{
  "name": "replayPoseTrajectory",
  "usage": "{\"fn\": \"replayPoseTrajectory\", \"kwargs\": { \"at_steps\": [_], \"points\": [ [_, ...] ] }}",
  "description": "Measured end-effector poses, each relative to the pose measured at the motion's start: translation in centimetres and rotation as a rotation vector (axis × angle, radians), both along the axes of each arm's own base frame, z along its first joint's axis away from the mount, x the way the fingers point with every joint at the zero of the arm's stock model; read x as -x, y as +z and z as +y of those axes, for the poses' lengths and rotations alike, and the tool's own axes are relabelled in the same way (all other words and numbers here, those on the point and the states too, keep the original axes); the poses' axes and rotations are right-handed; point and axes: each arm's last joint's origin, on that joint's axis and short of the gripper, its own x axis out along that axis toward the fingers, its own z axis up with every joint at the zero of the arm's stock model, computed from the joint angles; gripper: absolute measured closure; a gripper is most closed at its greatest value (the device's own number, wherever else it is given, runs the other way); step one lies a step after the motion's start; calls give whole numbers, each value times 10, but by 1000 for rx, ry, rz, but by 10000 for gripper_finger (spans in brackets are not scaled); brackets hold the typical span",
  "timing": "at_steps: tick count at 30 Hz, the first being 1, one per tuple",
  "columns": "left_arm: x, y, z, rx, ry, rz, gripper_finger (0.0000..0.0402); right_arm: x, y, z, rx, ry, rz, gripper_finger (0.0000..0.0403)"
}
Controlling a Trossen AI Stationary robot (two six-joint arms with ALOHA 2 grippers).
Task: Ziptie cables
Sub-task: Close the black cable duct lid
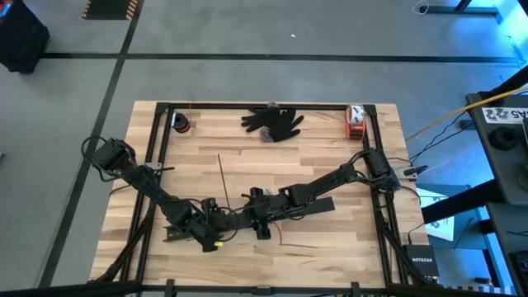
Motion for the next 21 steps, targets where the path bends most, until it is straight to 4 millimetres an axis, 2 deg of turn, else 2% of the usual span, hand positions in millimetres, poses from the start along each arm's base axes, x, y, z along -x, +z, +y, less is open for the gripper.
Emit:
{"fn": "replayPoseTrajectory", "kwargs": {
  "at_steps": [10, 16, 21],
  "points": [
    [-4, 1, 1, 3, -23, -22, 173, -4, -1, 2, -37, -16, -43, 185],
    [-13, 3, 6, 21, -11, -60, 181, -23, 0, 7, -68, -23, -79, 185],
    [-13, 2, 8, 37, -23, -39, 177, -43, 0, 13, -82, -44, -36, 185]
  ]
}}
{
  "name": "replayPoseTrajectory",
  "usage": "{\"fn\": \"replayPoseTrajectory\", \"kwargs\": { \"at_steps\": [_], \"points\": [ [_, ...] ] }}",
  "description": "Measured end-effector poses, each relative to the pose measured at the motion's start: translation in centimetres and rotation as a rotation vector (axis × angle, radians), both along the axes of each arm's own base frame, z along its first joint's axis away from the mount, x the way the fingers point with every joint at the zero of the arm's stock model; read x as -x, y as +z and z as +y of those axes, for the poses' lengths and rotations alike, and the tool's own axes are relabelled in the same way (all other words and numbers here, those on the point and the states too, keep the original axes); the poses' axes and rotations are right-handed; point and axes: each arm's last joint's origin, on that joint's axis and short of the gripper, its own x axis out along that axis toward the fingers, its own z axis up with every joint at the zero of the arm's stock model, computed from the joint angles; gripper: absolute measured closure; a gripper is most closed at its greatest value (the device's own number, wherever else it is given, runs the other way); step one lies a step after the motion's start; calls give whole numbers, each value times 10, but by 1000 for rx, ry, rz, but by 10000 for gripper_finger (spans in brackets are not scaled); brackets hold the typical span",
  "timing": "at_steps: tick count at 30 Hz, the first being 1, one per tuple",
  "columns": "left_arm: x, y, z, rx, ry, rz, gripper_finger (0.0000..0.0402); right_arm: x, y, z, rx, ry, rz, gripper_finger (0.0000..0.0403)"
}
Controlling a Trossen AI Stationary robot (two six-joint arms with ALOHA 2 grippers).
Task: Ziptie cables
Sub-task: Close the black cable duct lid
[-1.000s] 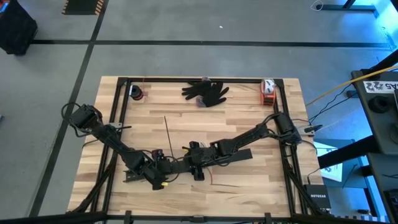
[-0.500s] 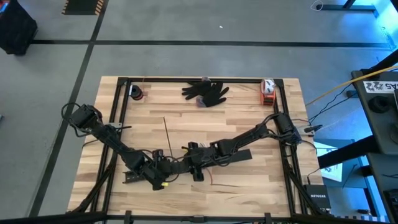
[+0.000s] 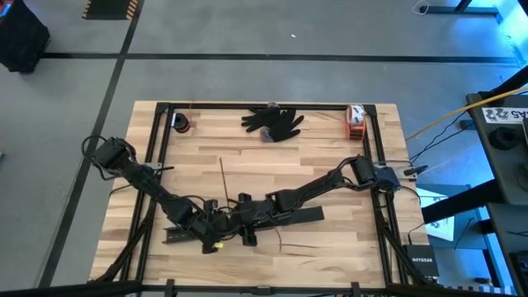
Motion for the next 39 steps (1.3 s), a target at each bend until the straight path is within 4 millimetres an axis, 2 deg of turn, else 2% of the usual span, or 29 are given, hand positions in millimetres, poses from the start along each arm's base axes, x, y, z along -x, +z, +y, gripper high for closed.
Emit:
{"fn": "replayPoseTrajectory", "kwargs": {
  "at_steps": [6, 14, 19, 26, 32, 35, 39],
  "points": [
    [0, 0, 1, -4, 10, 4, 169, -9, 2, 3, 27, 9, 52, 185],
    [-3, 2, 2, -8, 83, -39, 109, -10, 1, 1, 44, 21, 56, 185],
    [1, 27, -1, -1, 43, -33, 99, -9, 1, 1, 47, 25, 66, 185],
    [28, 74, -1, 16, 8, -35, 101, -9, 0, 1, 43, 25, 77, 182],
    [55, 96, 3, 54, 15, -41, 101, -8, 0, 2, 48, 19, 79, 183],
    [64, 98, -1, 61, 3, -22, 101, -8, -1, 1, 51, 13, 79, 182],
    [74, 88, -8, 35, -14, 7, 101, -8, -1, 1, 51, 11, 80, 181]
  ]
}}
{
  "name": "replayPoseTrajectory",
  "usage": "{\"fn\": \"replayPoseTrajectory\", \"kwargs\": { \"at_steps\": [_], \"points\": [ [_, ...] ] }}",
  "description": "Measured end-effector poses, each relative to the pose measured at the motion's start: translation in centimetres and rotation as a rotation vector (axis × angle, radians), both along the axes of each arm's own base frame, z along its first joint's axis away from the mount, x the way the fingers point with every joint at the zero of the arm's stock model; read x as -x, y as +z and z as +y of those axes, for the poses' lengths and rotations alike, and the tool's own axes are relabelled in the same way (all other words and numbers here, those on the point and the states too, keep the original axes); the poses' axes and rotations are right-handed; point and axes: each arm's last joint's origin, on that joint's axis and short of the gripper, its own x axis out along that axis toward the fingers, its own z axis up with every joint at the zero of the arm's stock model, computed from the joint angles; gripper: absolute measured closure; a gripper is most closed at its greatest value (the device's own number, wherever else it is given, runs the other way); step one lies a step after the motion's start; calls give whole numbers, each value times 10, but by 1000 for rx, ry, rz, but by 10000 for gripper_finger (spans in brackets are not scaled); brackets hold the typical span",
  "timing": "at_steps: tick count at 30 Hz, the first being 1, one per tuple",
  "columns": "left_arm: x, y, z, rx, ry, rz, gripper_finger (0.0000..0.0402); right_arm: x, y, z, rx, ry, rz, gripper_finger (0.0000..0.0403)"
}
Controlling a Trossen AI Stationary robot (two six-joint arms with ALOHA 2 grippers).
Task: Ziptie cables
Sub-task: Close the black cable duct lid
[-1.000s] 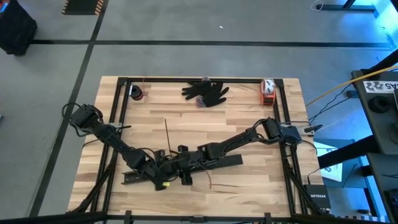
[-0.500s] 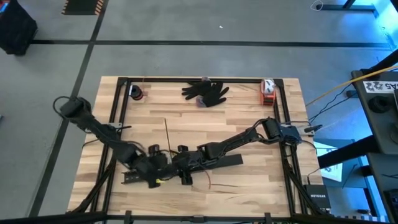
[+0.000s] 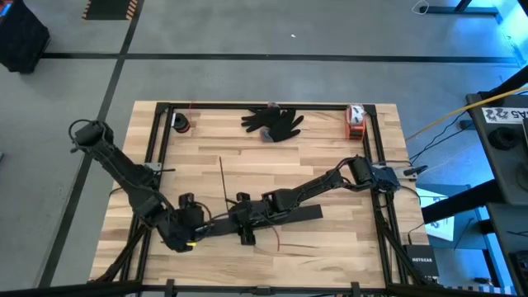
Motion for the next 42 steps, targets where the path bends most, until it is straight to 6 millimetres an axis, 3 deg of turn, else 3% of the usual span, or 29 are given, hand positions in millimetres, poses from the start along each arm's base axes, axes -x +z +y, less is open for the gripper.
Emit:
{"fn": "replayPoseTrajectory", "kwargs": {
  "at_steps": [10, 15, 24, 30, 42],
  "points": [
    [2, -46, -15, 12, 6, -11, 101, 0, 0, 0, 1, -2, 0, 180],
    [-1, -64, -16, -66, 37, -17, 101, 0, -1, 0, 2, -10, 3, 179],
    [-7, -50, -21, -82, 32, -43, 101, 0, -1, -1, 4, -8, 3, 179],
    [-3, -53, -15, -136, 83, -19, 101, 0, -1, 0, 1, -3, 4, 178],
    [3, -79, -10, -52, 101, -27, 110, 0, -1, 0, 2, -13, 3, 178]
  ]
}}
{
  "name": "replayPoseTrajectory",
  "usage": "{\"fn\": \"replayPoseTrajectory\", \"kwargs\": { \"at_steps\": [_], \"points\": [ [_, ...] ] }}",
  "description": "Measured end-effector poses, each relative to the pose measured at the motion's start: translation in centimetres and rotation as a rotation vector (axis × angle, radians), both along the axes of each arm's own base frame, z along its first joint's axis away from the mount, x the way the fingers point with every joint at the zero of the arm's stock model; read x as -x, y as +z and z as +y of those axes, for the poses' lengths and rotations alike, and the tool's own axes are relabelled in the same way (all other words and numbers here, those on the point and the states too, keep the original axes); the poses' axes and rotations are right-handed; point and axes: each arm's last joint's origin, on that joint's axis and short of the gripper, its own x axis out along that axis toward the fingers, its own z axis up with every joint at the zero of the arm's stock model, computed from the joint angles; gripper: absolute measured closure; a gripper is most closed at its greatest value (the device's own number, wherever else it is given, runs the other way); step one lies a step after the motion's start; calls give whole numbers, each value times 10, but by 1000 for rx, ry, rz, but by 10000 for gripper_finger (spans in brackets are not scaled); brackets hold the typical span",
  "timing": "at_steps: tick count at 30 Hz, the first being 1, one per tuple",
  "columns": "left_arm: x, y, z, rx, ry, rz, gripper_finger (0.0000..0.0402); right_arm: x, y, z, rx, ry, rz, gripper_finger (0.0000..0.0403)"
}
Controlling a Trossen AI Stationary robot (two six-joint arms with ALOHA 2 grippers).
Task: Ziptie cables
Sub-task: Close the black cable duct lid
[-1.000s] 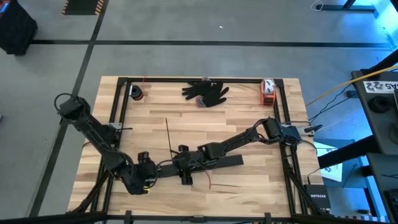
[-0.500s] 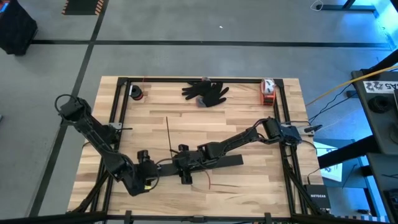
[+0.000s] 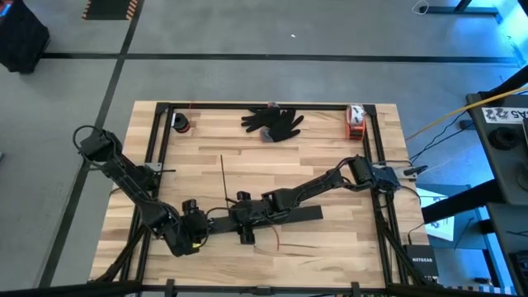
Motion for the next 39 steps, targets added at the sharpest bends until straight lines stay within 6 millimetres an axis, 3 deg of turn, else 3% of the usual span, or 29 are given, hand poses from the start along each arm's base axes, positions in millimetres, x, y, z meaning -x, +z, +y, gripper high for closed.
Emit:
{"fn": "replayPoseTrajectory", "kwargs": {
  "at_steps": [14, 24, 39],
  "points": [
    [-13, -4, 7, -16, -48, -99, 140, 0, 0, 0, -7, -17, 5, 178],
    [-14, -3, 5, -7, -63, -112, 213, -1, 1, 0, -20, -17, -18, 178],
    [-17, -8, 5, 2, -58, -93, 206, -10, -10, 4, -54, -45, -116, 178]
  ]
}}
